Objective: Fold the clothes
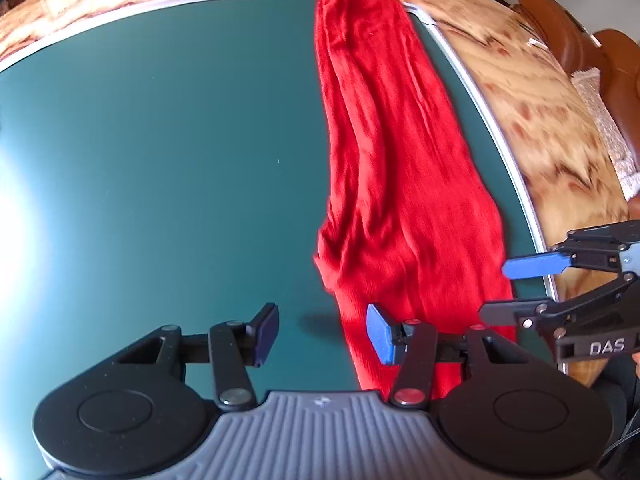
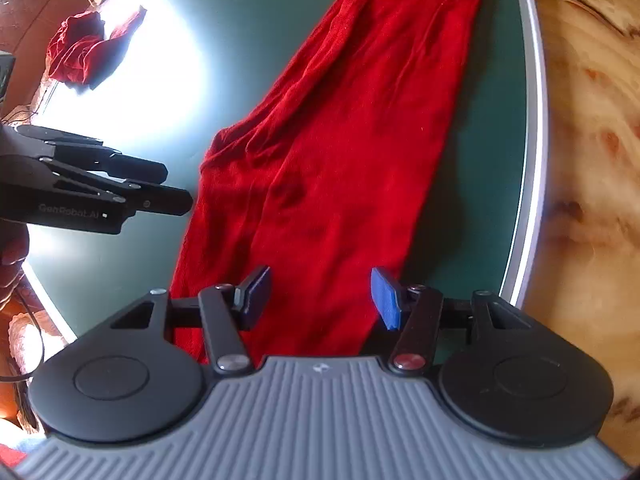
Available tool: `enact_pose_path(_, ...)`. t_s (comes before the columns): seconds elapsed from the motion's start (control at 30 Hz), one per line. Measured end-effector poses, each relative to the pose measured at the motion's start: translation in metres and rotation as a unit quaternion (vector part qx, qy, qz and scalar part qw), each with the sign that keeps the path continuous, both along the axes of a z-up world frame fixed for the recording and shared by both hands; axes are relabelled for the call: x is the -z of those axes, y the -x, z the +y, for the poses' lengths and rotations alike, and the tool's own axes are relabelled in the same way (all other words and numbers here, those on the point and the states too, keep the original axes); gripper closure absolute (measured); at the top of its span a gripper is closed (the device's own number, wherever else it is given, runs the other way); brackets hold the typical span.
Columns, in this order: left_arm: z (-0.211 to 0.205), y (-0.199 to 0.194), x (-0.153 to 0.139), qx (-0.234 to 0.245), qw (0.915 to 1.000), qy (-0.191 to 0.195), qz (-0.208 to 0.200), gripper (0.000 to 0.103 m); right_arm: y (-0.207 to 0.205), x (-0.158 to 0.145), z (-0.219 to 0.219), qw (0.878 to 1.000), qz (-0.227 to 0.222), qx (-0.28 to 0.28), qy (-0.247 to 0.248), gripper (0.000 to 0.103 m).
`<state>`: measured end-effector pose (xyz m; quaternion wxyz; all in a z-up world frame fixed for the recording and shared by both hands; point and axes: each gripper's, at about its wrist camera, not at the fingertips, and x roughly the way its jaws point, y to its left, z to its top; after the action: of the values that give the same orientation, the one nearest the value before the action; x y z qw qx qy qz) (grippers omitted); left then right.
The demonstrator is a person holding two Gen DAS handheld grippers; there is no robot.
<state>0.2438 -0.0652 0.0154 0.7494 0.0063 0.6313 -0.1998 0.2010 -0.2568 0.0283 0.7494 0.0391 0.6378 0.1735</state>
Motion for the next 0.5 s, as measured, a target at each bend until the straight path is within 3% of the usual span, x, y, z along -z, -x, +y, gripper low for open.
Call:
enact_pose_path(0.23,-0.007,0.052,-0.004,0.043,0.9985,0.002,0.034,0.049,0.086,-0.007,-0.003,0.997,0.054,0.062,-0.013,0.04)
enact_pose_path(0.5,-0.028,0.079,-0.02,0.113,0.9925,0.045,0.014,0.049,0.162,0.002,-0.021,0.977,0.11,0.171,-0.062,0.04)
